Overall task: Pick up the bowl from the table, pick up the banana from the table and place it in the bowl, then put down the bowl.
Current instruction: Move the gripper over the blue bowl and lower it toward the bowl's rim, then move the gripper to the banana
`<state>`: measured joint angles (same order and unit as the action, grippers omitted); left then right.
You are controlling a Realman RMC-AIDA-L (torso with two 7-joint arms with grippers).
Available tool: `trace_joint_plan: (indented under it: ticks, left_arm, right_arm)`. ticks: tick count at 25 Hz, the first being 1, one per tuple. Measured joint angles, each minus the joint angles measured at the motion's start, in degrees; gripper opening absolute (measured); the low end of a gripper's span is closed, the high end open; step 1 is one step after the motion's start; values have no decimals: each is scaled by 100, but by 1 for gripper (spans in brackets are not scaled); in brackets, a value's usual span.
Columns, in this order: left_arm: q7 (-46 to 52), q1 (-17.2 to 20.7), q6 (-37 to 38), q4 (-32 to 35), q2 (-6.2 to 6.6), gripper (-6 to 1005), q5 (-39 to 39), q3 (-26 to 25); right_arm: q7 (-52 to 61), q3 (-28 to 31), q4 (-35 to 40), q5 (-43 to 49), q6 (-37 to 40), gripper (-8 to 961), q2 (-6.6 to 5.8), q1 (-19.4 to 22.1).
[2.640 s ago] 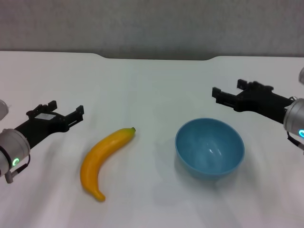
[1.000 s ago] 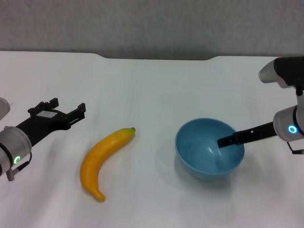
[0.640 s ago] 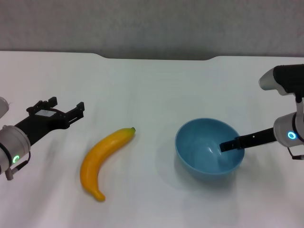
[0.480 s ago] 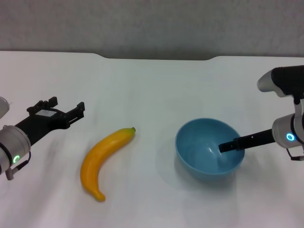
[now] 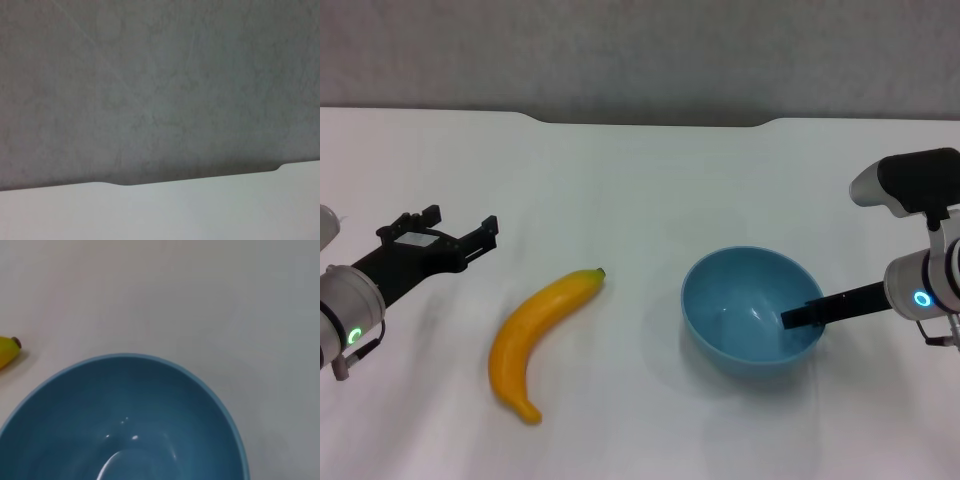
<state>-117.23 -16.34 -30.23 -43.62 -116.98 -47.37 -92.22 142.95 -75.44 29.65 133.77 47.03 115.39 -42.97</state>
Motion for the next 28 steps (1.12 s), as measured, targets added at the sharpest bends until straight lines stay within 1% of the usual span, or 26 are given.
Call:
trace_joint_plan:
  ticks: [1,6,12,14,23,26,28]
  left_arm:
    - [1,3,0,1,0,880,0,-2]
    - [-5,7,0,20,0,880,0,-6]
    - [10,-5,-7,20,0,880,0,9]
    - [5,-13,-20,10,0,880,0,18]
    - [7,-18,-29,10,0,880,0,20]
    - [22,-17,-28,8,2,880,-28,59]
    - [47,-16,53,-47,25,881,-58,226]
  right_arm:
    - [0,-30,15,0,-32,830,0,13]
    - [-2,-160,53,-1,-209,614,6,48]
    - [-6,-187,76,0,-240,397,9,69]
    - [-10,-186,77,-1,-257,160,9,70]
    - [-14,-182,103,-2,-279,101,9,93]
    - [-14,-181,263,4,-281,87,12,179]
    - [-12,-181,467,4,-257,86,10,275]
